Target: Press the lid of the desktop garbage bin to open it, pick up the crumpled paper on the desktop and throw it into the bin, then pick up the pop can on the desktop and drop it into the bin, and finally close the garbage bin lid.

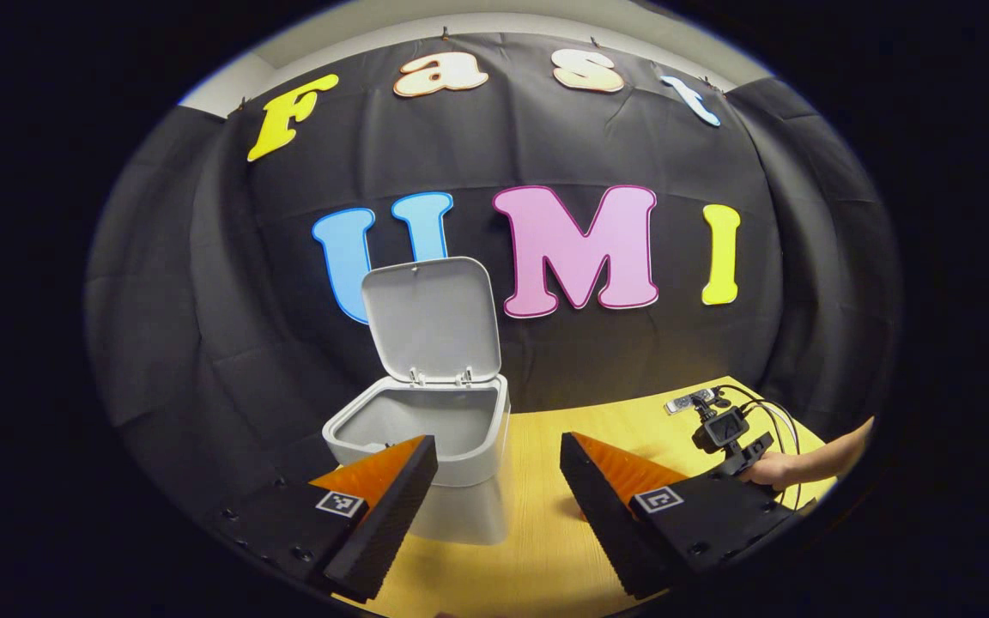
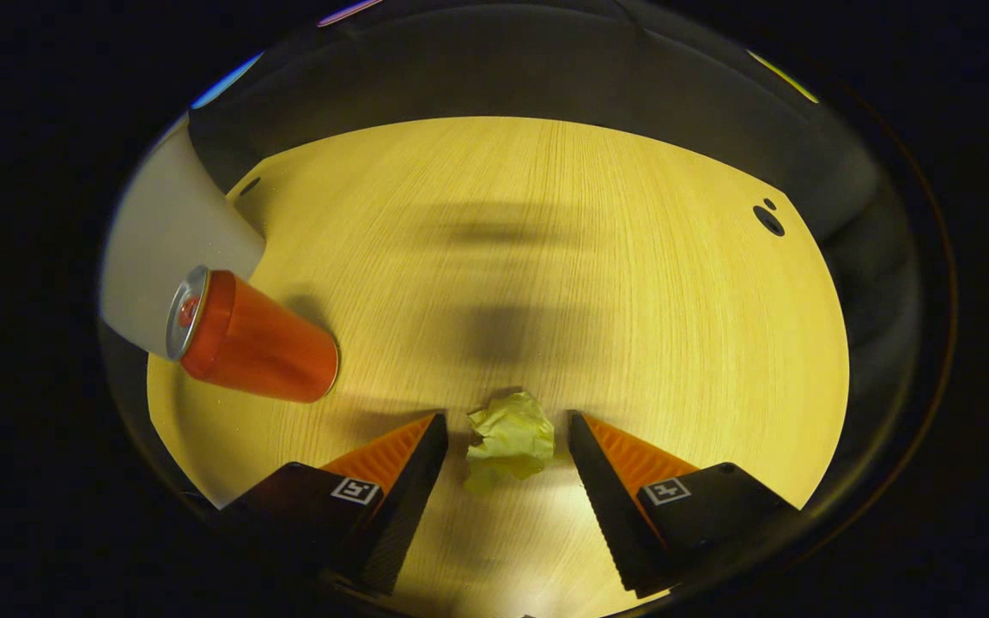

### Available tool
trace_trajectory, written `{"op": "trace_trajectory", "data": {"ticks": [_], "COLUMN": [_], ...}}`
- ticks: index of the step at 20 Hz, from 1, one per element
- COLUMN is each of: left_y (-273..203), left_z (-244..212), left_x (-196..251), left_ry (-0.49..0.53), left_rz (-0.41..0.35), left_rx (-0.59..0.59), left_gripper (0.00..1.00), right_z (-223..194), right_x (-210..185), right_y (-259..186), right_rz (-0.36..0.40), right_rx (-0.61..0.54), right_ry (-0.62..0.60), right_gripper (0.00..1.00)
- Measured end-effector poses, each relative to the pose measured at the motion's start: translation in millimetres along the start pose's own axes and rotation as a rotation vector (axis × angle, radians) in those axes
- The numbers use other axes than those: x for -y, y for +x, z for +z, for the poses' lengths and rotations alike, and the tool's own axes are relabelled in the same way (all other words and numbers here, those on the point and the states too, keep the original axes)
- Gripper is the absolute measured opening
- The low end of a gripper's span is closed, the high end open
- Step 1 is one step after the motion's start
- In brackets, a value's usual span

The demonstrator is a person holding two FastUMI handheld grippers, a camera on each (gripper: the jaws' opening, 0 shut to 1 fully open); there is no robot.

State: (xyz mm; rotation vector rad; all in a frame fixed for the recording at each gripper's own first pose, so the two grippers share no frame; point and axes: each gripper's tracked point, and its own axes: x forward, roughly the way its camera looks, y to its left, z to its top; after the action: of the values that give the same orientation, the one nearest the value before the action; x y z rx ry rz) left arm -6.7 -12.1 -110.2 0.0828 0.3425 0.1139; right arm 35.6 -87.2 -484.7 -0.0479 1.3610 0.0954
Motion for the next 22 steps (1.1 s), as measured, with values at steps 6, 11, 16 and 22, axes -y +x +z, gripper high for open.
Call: {"op": "trace_trajectory", "data": {"ticks": [6,11,16,22], "left_y": [-1,-4,-7,-15], "left_z": [-9,-18,-23,-29], "left_x": [17,21,18,18], "left_ry": [-0.022,-0.044,-0.045,-0.069], "left_rz": [-0.043,-0.061,-0.077,-0.119], "left_rx": [-0.023,-0.04,-0.033,-0.01], "left_gripper": [0.98,0.98,0.98,0.98], "right_z": [-5,-8,19,72], "right_x": [7,14,11,-8], "right_y": [-1,-4,-56,-157], "right_rz": [0.005,-0.004,-0.045,-0.068], "right_rx": [-0.023,-0.04,0.11,0.293], "right_ry": [0.004,0.01,-0.003,-0.068], "right_gripper": [0.55,0.45,0.45,0.45]}}
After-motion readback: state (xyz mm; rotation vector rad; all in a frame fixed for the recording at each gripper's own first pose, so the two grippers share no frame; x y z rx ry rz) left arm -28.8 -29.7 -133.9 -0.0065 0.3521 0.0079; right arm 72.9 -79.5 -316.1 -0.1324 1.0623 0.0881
